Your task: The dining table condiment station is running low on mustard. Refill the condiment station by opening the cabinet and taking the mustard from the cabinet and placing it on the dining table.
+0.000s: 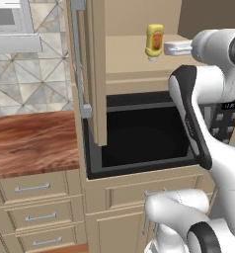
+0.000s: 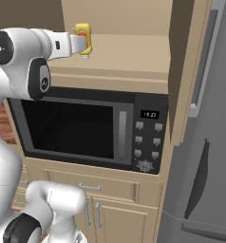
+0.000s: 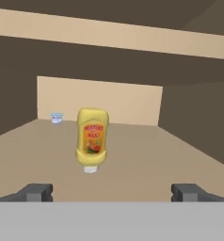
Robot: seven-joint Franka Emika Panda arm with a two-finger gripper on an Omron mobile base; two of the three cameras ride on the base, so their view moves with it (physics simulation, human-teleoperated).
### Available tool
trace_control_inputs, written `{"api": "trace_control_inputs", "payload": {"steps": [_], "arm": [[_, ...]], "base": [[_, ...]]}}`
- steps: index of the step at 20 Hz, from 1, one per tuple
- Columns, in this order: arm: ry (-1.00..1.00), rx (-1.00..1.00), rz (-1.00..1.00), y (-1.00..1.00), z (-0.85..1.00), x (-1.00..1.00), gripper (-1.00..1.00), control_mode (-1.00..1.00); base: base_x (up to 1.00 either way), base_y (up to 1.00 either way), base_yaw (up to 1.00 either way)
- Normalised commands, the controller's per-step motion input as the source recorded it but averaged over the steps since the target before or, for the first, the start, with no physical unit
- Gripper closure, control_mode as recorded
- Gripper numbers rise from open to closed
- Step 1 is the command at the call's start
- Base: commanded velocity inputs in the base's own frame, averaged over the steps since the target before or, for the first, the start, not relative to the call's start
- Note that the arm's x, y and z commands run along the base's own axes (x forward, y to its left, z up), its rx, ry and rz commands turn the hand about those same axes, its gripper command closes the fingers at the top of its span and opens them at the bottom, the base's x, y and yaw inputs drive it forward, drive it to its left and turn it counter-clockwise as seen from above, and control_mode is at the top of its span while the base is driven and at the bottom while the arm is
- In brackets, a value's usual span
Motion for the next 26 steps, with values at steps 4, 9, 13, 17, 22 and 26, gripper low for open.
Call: {"api": "trace_control_inputs", "payload": {"steps": [4, 9, 13, 17, 22, 26], "arm": [[0.0, 0.0, 0.0, 0.26, 0.08, 0.29, -1.0, -1.0], [-0.04, 0.0, 0.0, 0.01, -0.09, 0.27, -1.0, -1.0], [-0.11, 0.05, 0.02, 0.0, -0.09, 0.12, -1.0, -1.0], [-0.04, 0.04, 0.02, 0.0, 0.0, 0.31, -1.0, -1.0], [-0.02, 0.06, 0.06, 0.02, -0.08, 0.45, -1.0, -1.0], [0.0, 0.03, 0.06, 0.02, -0.08, 0.36, -1.0, -1.0]], "base": [[0.0, 0.0, 0.0], [0.0, 0.0, 0.0], [0.0, 0.0, 0.0], [0.0, 0.0, 0.0], [0.0, 0.0, 0.0], [0.0, 0.0, 0.0]]}}
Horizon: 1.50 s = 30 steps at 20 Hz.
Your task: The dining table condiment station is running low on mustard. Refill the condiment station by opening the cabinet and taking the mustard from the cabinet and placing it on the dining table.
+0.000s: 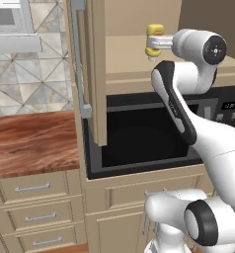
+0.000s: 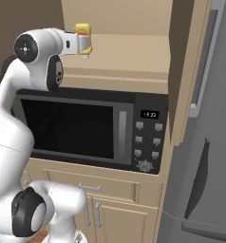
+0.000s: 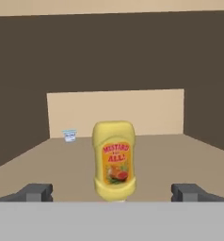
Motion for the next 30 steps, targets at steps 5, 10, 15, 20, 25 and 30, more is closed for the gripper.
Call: {"api": "trace_control_inputs", "payload": {"steps": [5, 10, 15, 20, 25, 30], "arm": [[0.0, 0.02, 0.05, 0.0, 0.0, 0.14, -1.0, -1.0], [0.0, 0.0, 0.09, -0.05, -0.02, 0.07, -1.0, -1.0], [0.0, 0.0, 0.08, -0.07, 0.0, 0.06, -1.0, -1.0], [0.0, 0.02, 0.02, -0.16, 0.0, 0.19, -1.0, -1.0], [0.0, 0.01, 0.0, -0.02, 0.0, 0.35, -1.0, -1.0], [0.01, 0.0, 0.0, 0.01, 0.0, 0.45, -1.0, -1.0]], "base": [[0.0, 0.0, 0.0], [0.0, 0.0, 0.0], [0.0, 0.0, 0.0], [0.0, 0.0, 0.0], [0.0, 0.0, 0.0], [0.0, 0.0, 0.0]]}}
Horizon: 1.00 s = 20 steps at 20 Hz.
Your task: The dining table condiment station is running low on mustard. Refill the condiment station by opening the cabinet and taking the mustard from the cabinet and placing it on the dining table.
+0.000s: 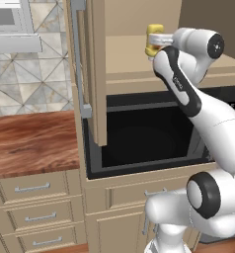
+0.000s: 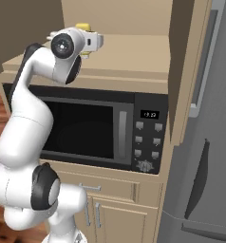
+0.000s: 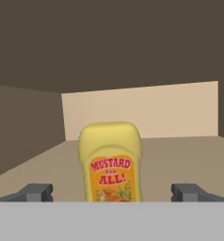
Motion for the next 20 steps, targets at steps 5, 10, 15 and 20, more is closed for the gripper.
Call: {"api": "trace_control_inputs", "payload": {"steps": [5, 10, 15, 20], "arm": [[0.01, 0.0, 0.0, 0.0, -0.02, 0.27, -1.0, -1.0], [0.0, 0.0, 0.0, 0.0, -0.15, 0.03, -1.0, -1.0], [0.0, 0.0, 0.0, 0.01, -0.15, 0.05, -1.0, -1.0], [0.02, 0.0, 0.0, 0.0, 0.0, 0.14, -1.0, -1.0]], "base": [[0.0, 0.0, 0.0], [0.0, 0.0, 0.0], [0.0, 0.0, 0.0], [0.0, 0.0, 0.0]]}}
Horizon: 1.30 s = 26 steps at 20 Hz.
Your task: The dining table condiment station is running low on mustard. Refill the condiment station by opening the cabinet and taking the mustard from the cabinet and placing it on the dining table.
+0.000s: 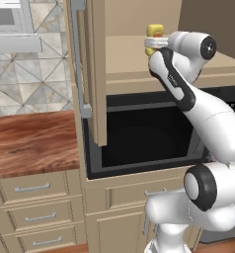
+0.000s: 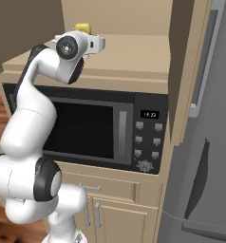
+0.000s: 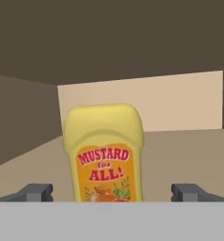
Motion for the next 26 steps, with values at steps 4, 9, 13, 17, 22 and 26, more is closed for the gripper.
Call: {"api": "trace_control_inputs", "payload": {"steps": [4, 9, 13, 17, 22, 26], "arm": [[0.03, 0.0, 0.0, 0.0, 0.0, 0.2, -1.0, -1.0], [0.05, 0.0, 0.0, 0.15, 0.0, 0.16, -1.0, -1.0], [0.01, 0.0, 0.0, 0.15, 0.0, 0.04, -1.0, -1.0], [0.0, 0.0, 0.0, 0.0, 0.0, 0.01, -1.0, -1.0], [0.0, 0.0, 0.0, 0.0, 0.0, 0.05, -1.0, -1.0], [0.0, 0.0, 0.0, -0.04, -0.01, 0.06, -1.0, -1.0]], "base": [[0.0, 0.0, 0.0], [0.0, 0.0, 0.0], [0.0, 0.0, 0.0], [0.0, 0.0, 0.0], [0.0, 0.0, 0.0], [0.0, 0.0, 0.0]]}}
